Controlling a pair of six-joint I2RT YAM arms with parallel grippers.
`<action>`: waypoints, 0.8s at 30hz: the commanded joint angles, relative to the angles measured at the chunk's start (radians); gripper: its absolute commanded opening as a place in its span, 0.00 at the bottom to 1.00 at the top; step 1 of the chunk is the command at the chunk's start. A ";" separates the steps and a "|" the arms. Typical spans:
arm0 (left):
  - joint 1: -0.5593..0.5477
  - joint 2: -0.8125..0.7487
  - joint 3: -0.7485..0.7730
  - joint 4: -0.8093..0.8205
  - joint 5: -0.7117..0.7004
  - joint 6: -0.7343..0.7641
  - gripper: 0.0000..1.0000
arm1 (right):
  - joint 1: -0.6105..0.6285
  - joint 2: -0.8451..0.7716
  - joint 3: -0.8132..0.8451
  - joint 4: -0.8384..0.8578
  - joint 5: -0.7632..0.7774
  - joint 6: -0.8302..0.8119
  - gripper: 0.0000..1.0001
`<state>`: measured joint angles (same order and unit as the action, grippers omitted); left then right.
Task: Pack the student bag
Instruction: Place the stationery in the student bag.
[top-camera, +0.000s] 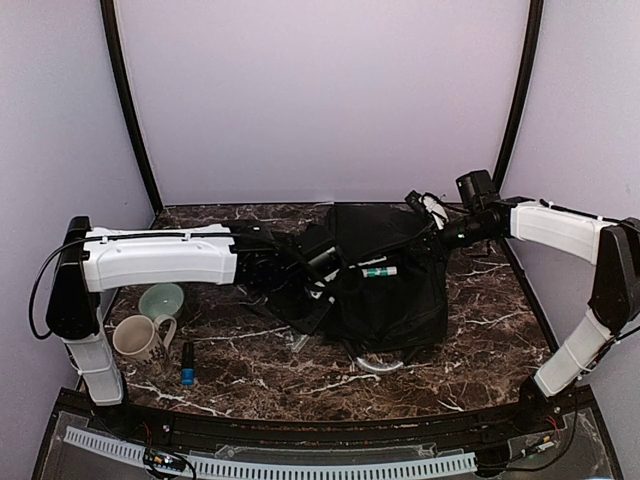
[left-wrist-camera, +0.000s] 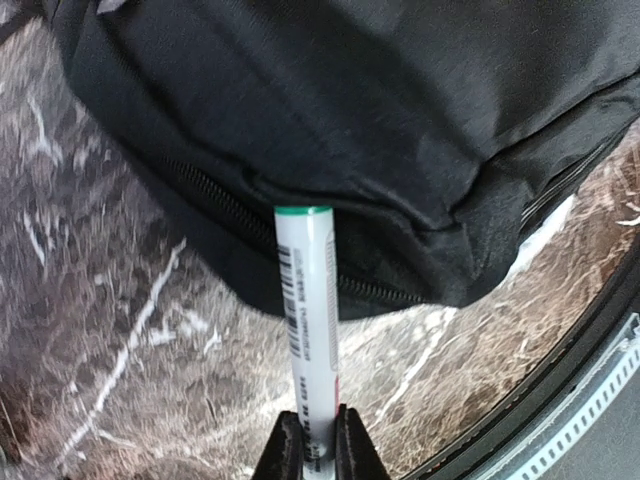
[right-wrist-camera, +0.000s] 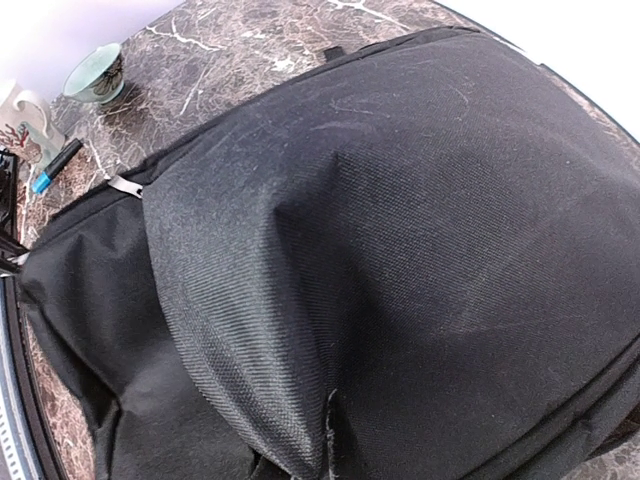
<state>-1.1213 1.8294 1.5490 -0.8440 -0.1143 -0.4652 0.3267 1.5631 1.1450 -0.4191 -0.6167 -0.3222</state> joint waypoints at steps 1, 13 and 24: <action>-0.002 0.003 0.126 0.152 0.012 0.163 0.00 | 0.003 -0.031 0.031 0.038 -0.074 -0.012 0.00; -0.002 0.228 0.436 0.261 -0.046 0.606 0.00 | 0.003 -0.029 0.035 0.043 -0.090 0.009 0.00; -0.001 0.306 0.432 0.303 -0.077 0.818 0.00 | 0.003 -0.025 0.035 0.046 -0.096 0.012 0.00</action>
<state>-1.1202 2.1197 1.9816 -0.5507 -0.1989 0.2352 0.3210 1.5631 1.1481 -0.4343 -0.6338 -0.3229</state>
